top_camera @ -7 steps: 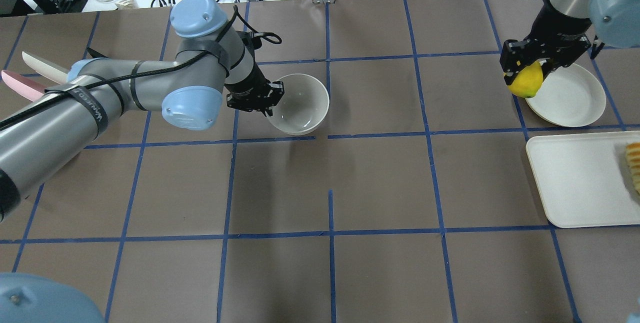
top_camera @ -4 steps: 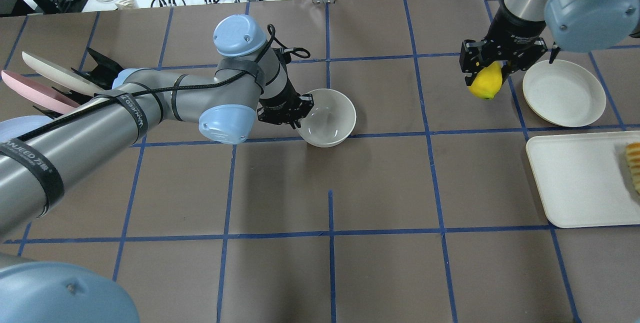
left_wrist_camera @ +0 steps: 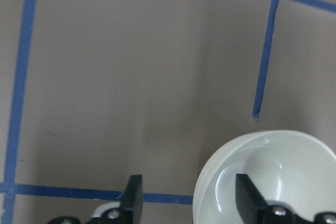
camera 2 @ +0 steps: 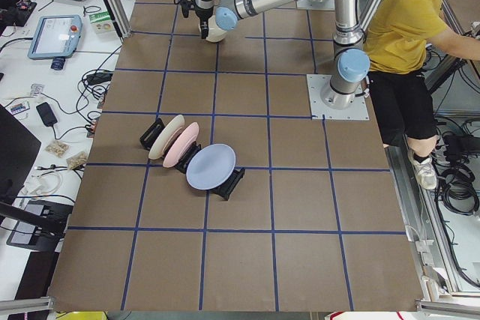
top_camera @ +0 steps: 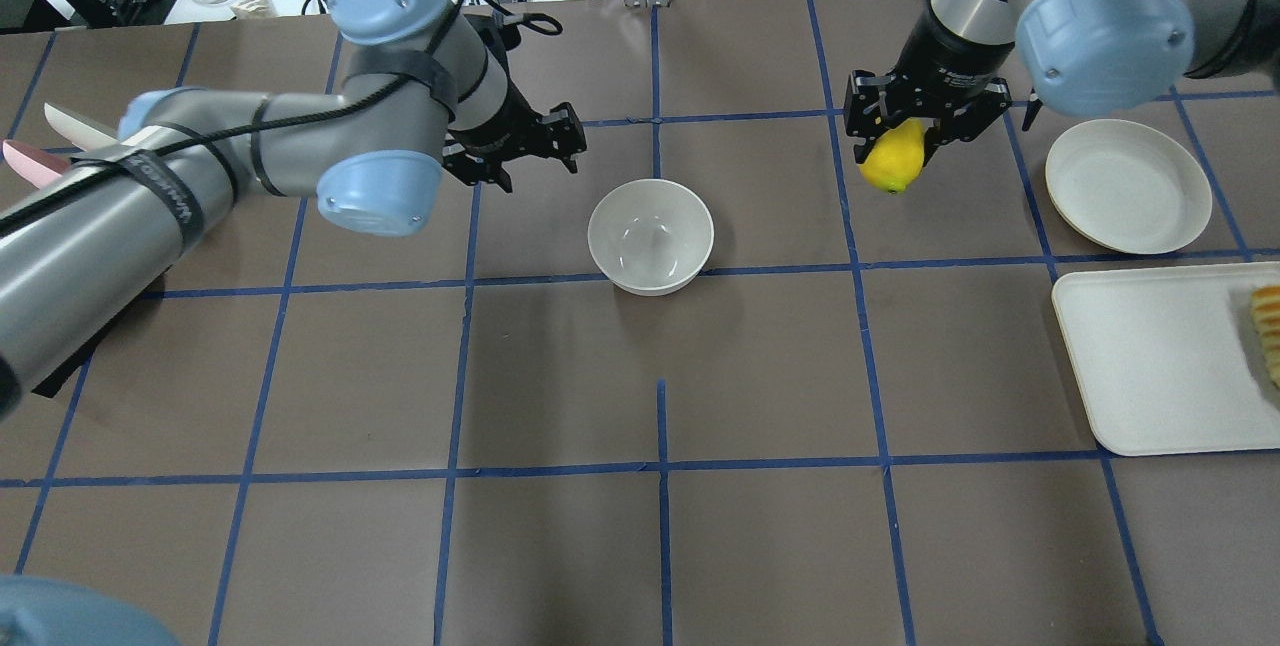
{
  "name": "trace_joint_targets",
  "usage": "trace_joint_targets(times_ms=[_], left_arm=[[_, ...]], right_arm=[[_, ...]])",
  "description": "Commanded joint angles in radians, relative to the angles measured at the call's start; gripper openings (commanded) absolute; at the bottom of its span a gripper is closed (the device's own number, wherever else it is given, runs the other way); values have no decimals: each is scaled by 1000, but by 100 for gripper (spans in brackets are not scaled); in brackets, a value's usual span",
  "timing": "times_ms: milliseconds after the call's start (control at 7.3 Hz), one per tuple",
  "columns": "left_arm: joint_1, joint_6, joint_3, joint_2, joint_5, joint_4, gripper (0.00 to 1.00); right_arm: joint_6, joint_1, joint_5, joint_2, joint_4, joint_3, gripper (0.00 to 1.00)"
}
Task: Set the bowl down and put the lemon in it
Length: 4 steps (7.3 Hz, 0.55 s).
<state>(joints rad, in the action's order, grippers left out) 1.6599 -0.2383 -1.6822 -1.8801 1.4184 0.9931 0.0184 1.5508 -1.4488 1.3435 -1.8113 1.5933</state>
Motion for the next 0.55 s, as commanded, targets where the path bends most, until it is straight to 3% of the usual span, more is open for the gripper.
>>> trace_joint_targets(times_ms=[0, 137, 274, 411], left_arm=[[-124, 216, 47, 132, 10, 258, 100], [-193, 385, 76, 201, 10, 395, 100], [-209, 452, 117, 252, 52, 521, 100], [-195, 450, 142, 278, 138, 565, 100]], right_arm=[[119, 130, 7, -74, -25, -82, 0], [232, 212, -2, -145, -32, -140, 0], [314, 275, -16, -209, -64, -174, 0], [372, 323, -69, -257, -132, -179, 0]])
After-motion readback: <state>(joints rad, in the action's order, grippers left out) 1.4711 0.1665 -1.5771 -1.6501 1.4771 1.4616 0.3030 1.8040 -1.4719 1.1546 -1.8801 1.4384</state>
